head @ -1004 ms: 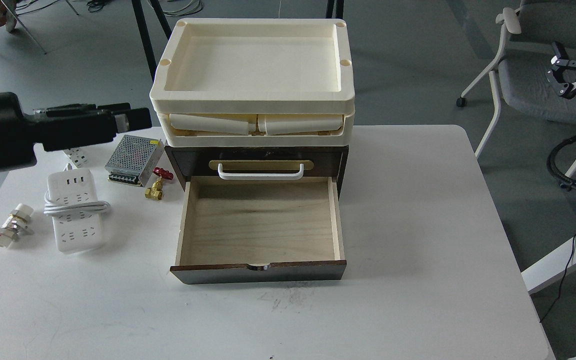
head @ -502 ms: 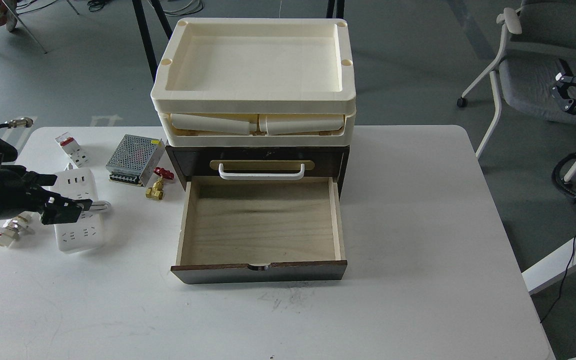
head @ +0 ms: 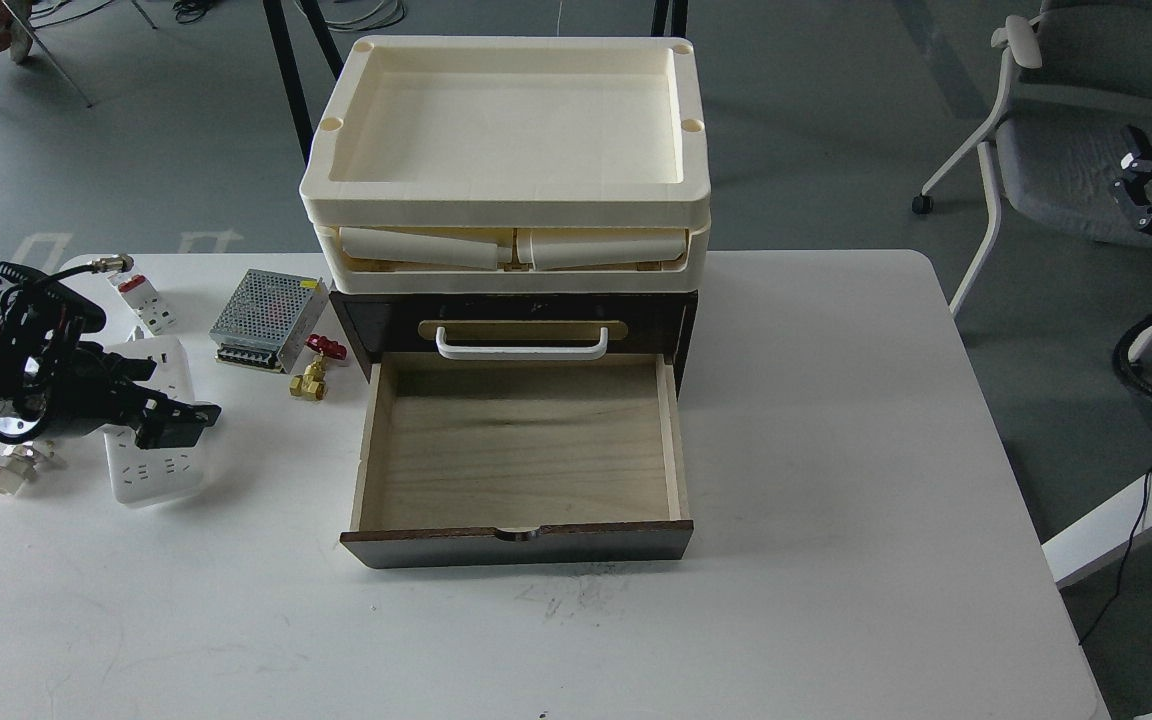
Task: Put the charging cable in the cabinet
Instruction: 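Lower the left gripper onto the white power strip, then close the left gripper on the white power strip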
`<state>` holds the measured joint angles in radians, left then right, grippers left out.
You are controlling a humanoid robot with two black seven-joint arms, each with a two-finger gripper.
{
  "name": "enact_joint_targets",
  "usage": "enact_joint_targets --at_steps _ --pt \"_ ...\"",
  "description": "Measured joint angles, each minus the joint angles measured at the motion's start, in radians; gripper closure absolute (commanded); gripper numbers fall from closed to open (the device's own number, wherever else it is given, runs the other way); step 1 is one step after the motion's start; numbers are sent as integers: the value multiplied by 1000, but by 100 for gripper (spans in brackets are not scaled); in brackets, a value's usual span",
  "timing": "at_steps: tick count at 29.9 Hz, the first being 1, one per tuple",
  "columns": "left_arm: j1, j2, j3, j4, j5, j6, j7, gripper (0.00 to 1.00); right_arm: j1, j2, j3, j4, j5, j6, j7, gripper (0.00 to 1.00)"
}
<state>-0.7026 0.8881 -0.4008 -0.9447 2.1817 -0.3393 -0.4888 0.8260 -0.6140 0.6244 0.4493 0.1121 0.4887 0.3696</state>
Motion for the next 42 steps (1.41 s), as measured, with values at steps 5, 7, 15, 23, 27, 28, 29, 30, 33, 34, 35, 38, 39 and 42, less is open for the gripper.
enact_joint_targets --at_steps 5,7,15,23,27,28,29,30,33,34,35,38,39,42 --pt "-1 -39 34 91 0 71 0 5 -8 -3 0 0 0 0 0 0" --pt "-5 -52 43 136 0 110 0 5 -11 -3 0 0 0 0 0 0" --pt "-12 -82 122 236 0 213 0 18 -20 -3 0 0 0 0 1 0" --pt "-12 -87 145 249 0 250 0 26 -22 -3 1 0 0 0 1 0" --pt "-12 -87 151 252 0 252 0 29 -24 -3 1 0 0 0 2 0" --pt "-11 -87 155 253 0 252 0 29 -26 -3 1 0 0 0 2 0" --pt "-11 -87 158 254 0 252 0 29 -28 -3 1 0 0 0 2 0" --pt "-10 -87 161 254 0 252 0 29 -29 -3 1 0 0 0 2 0" --pt "-8 -87 163 257 0 252 0 29 -31 -4 1 0 0 0 2 0" --pt "-8 -86 163 260 0 252 0 29 -32 -4 1 0 0 0 2 0" --pt "-8 -86 163 264 0 253 0 29 -33 -4 1 0 0 0 2 0" --pt "-7 -86 164 278 0 254 0 31 -35 -3 3 1 0 0 2 0" --pt "-7 -86 167 285 0 257 0 32 -35 -3 4 1 0 0 2 0" --pt "-6 -100 185 310 0 288 0 37 -36 -3 8 1 0 0 2 0"
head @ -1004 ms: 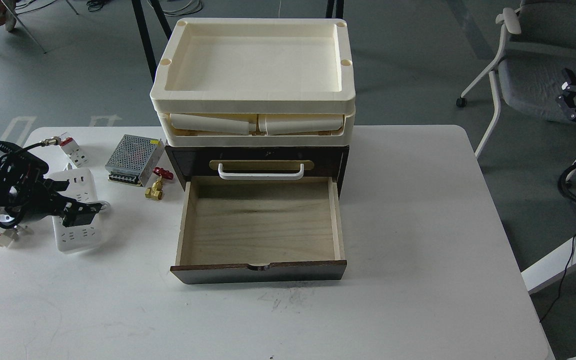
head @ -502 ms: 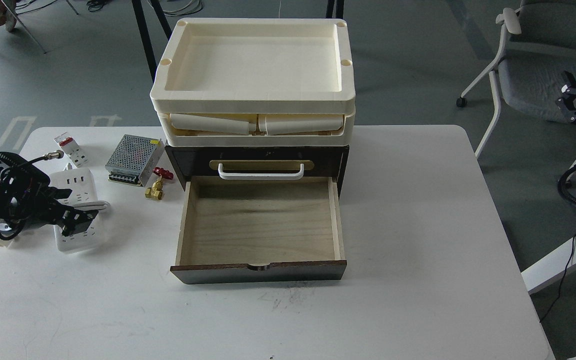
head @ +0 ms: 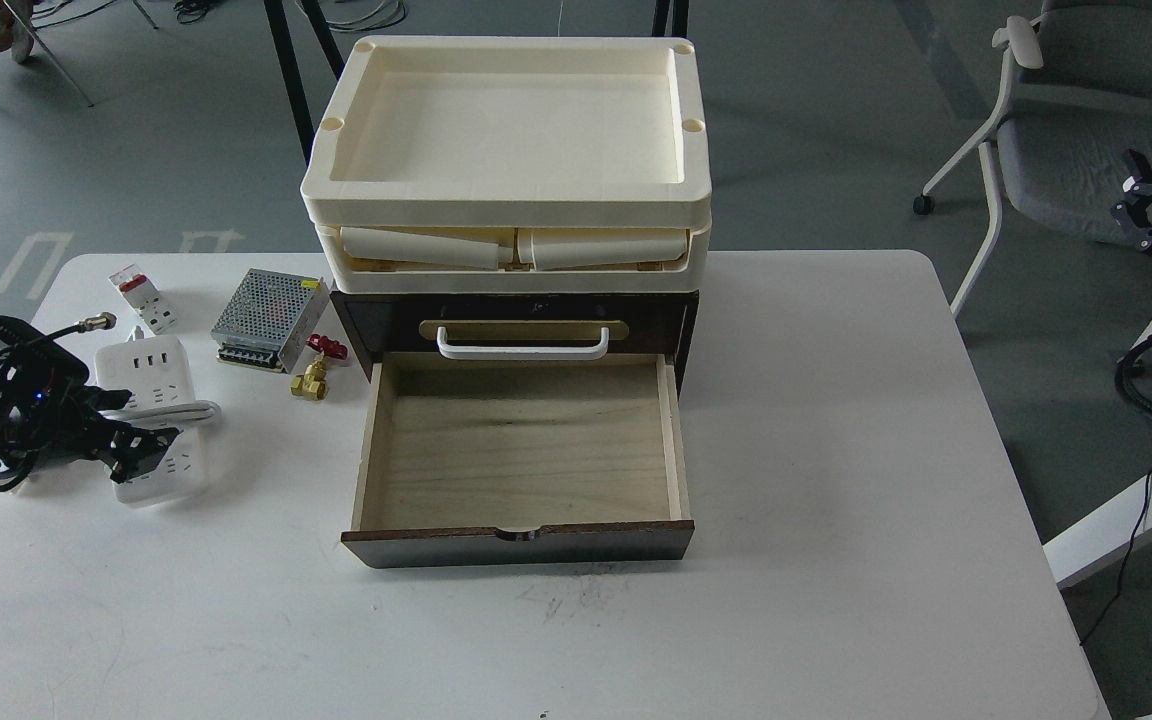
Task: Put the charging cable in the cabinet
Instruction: 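Close the left gripper on the white power strip, then lift the white power strip with the left gripper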
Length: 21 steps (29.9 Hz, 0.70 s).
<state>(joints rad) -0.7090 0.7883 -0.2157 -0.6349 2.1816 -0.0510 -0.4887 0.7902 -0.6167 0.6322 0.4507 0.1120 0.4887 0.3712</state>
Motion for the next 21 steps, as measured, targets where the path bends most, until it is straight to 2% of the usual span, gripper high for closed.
enact_joint_targets --at_steps 4,9,10,12,13,15,18,21 --pt "2 -16 13 35 0 42 0 49 -3 0 2 -1 0 0 0 0" --pt "3 -30 32 65 0 100 0 53 -9 0 4 -1 0 0 0 0" --pt "3 -31 33 69 0 110 0 59 -9 0 4 -1 0 0 0 0" --pt "3 -31 34 74 0 121 0 79 -9 0 5 -1 0 0 0 0" --pt "2 -32 34 75 0 123 0 80 -9 0 5 -1 0 0 0 0" --pt "-2 -32 34 76 0 125 0 93 -9 0 5 -1 0 0 0 0" --pt "-6 -32 35 77 0 126 0 99 -11 0 6 -1 0 0 0 0" --pt "-11 -31 47 77 0 126 0 100 -17 0 7 -1 0 0 0 0"
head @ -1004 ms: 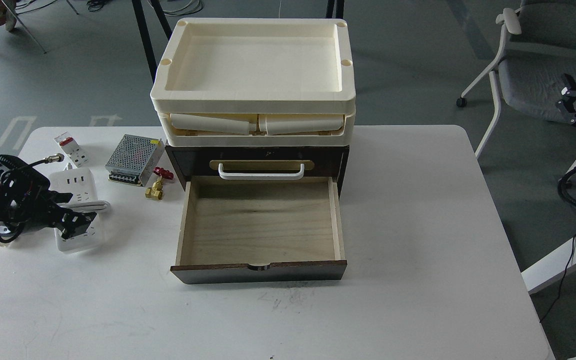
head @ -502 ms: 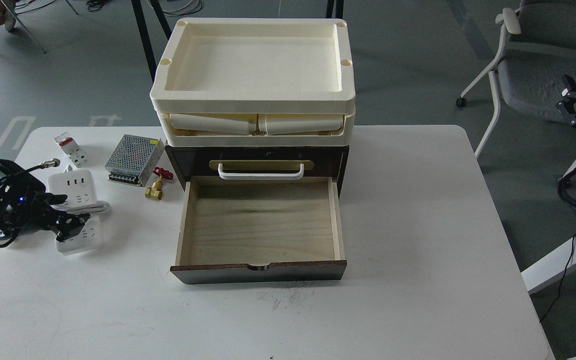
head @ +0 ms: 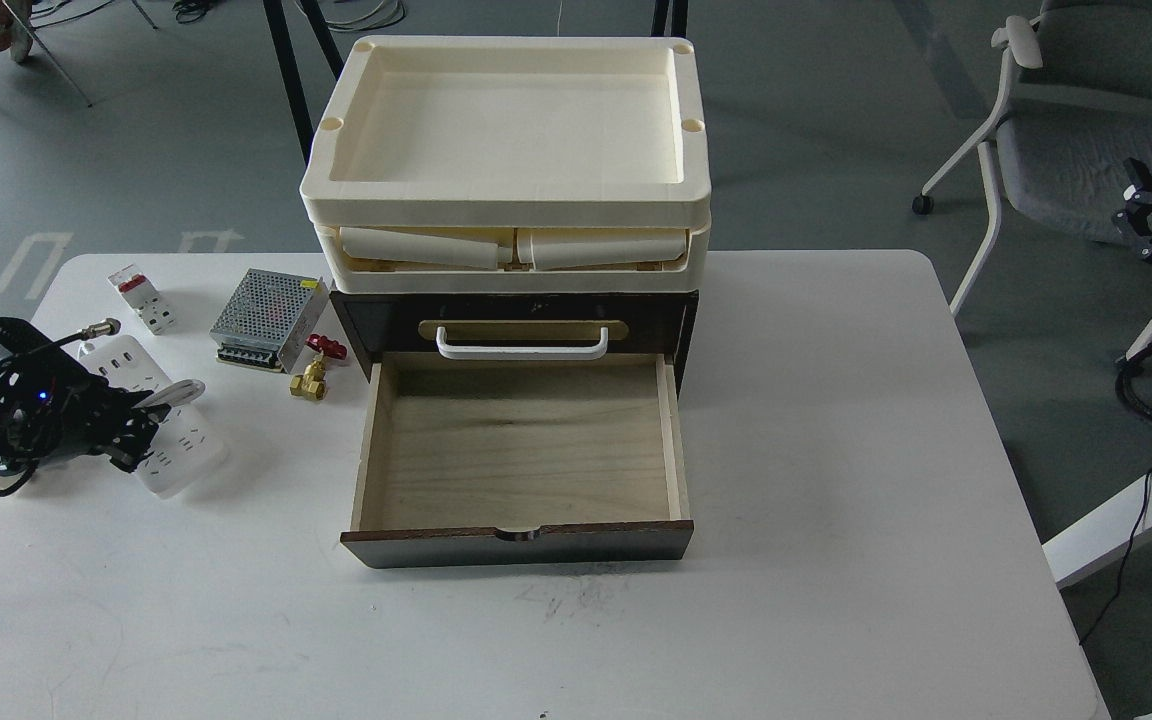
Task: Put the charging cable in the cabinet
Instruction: 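Lift the white power strip with the left gripper, then carry the power strip over the open wooden drawer with the left gripper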
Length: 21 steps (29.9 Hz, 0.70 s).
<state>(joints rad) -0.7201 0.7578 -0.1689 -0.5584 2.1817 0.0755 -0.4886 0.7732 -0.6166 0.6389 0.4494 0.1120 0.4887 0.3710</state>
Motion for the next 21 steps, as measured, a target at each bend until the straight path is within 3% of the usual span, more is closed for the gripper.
enact_joint_targets --at_steps 9,13,17,21 --pt "-61 19 6 -37 0 3 0 100 -8 0 1 -1 1 0 0 0" --pt "-91 102 6 -111 0 -18 0 100 -8 0 2 -2 1 0 0 0" --pt "-112 269 -1 -321 0 -109 0 100 -8 0 13 -3 1 0 0 0" --pt "-121 495 -5 -659 -8 -235 0 100 -8 0 17 -3 1 0 0 0"
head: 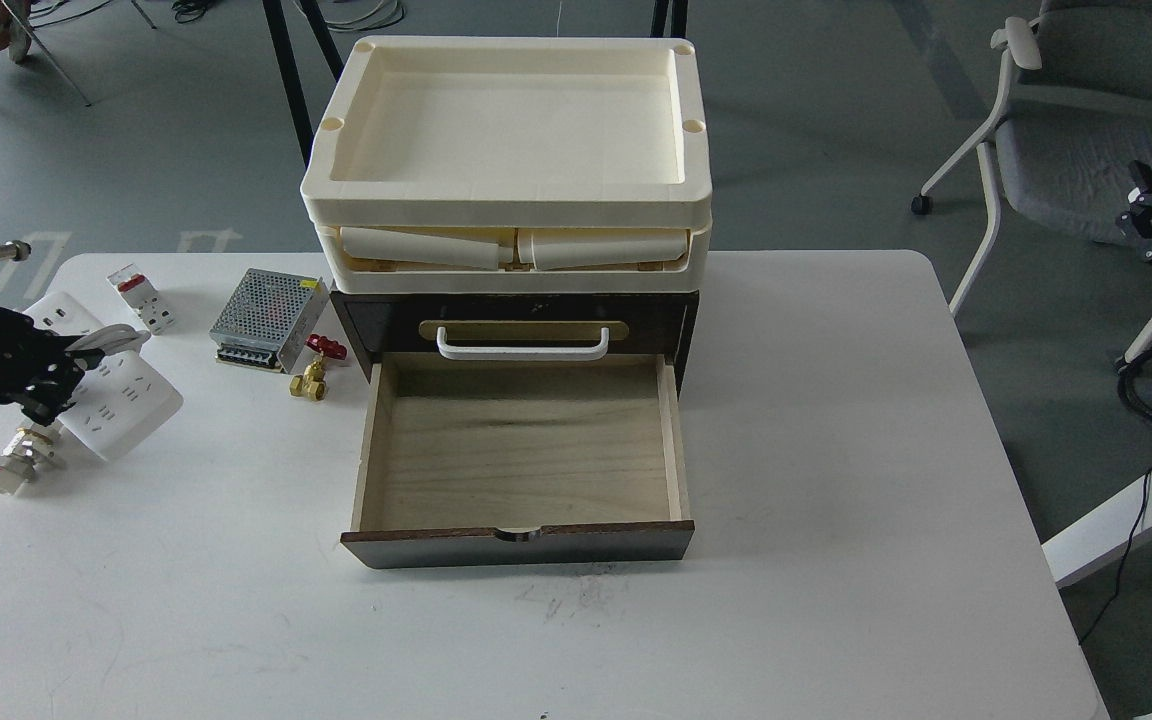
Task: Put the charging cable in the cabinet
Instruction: 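Carry the power strip over the open wooden drawer with the left gripper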
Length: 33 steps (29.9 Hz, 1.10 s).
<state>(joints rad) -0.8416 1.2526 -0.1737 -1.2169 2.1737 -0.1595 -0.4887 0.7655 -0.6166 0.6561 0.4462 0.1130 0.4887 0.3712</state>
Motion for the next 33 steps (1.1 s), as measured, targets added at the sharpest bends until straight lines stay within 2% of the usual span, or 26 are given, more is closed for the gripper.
enact_joint_targets --at_steps 3,6,9,11,17,23,27,33 --pt "-9 142 -4 -235 -84 -94 0 100 0 1 0 0 0 0 0 0" --pt "-46 211 -6 -397 -204 -198 0 100 0 1 0 0 0 0 0 0" --pt "-85 225 -8 -485 -330 -297 0 100 0 2 1 -1 0 0 0 0" --pt "-106 214 -15 -510 -427 -321 0 100 -2 3 1 -15 0 0 0 0" --pt "-111 90 -17 -519 -768 -329 1 100 -6 13 1 -47 -1 0 0 0" --pt "-78 -99 -9 -472 -935 -329 0 100 -6 15 1 -49 -1 0 0 0" --pt "-34 -236 -8 -388 -954 -329 0 100 -6 15 2 -49 -1 0 0 0" --pt "2 -417 -13 -196 -1014 -329 0 100 -6 15 1 -49 -1 0 0 0"
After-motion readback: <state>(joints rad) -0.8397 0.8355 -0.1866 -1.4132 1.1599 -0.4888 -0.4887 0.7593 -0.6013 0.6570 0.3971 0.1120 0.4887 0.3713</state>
